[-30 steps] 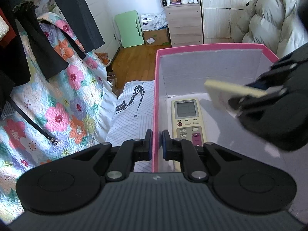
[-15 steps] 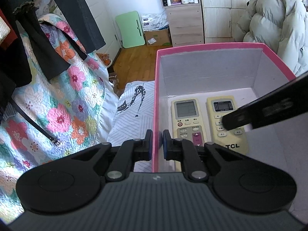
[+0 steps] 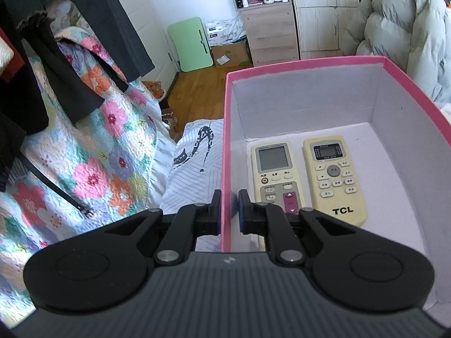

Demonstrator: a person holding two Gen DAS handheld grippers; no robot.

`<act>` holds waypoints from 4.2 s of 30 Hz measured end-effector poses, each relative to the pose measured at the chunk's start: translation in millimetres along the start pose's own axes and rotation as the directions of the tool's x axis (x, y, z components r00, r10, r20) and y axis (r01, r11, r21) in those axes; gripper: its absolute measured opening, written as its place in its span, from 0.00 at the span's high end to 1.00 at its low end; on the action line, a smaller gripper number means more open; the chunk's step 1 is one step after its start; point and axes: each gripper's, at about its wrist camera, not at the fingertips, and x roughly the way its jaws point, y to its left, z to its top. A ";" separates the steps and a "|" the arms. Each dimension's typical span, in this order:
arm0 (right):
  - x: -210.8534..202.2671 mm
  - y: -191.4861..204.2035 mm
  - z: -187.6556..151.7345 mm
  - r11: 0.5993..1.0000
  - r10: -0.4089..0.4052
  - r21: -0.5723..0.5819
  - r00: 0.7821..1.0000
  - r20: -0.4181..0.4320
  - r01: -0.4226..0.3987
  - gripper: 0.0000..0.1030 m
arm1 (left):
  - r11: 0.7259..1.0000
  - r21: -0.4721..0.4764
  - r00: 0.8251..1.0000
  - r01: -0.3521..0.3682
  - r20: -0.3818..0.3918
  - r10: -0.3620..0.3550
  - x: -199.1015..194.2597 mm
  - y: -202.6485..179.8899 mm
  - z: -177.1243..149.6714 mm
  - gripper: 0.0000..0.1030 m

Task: Organize rigid objects
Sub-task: 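Lower the TCL remote beside the first remote and open the right tool, then grasp the white charger block with the right tool, then carry the white charger into the pink box and open the right tool, then move the right tool back toward the remaining items on the table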

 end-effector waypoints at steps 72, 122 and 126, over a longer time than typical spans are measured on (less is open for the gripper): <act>158.9 22.3 7.9 0.953 0.272 0.233 0.890 -0.366 -0.196 0.41 | 0.988 -0.149 0.998 0.047 -0.040 -0.054 3.5 18.3 7.8 0.92; 81.3 -26.2 -106.3 0.842 -0.112 -0.537 0.991 -0.070 0.057 0.30 | 0.995 -0.101 0.998 0.025 -0.060 -0.031 3.6 11.1 5.6 0.89; 86.1 -38.3 -93.1 0.861 -0.026 -0.506 0.989 -0.147 -0.052 0.38 | 0.994 -0.104 0.998 0.027 -0.060 -0.034 3.6 11.1 5.3 0.89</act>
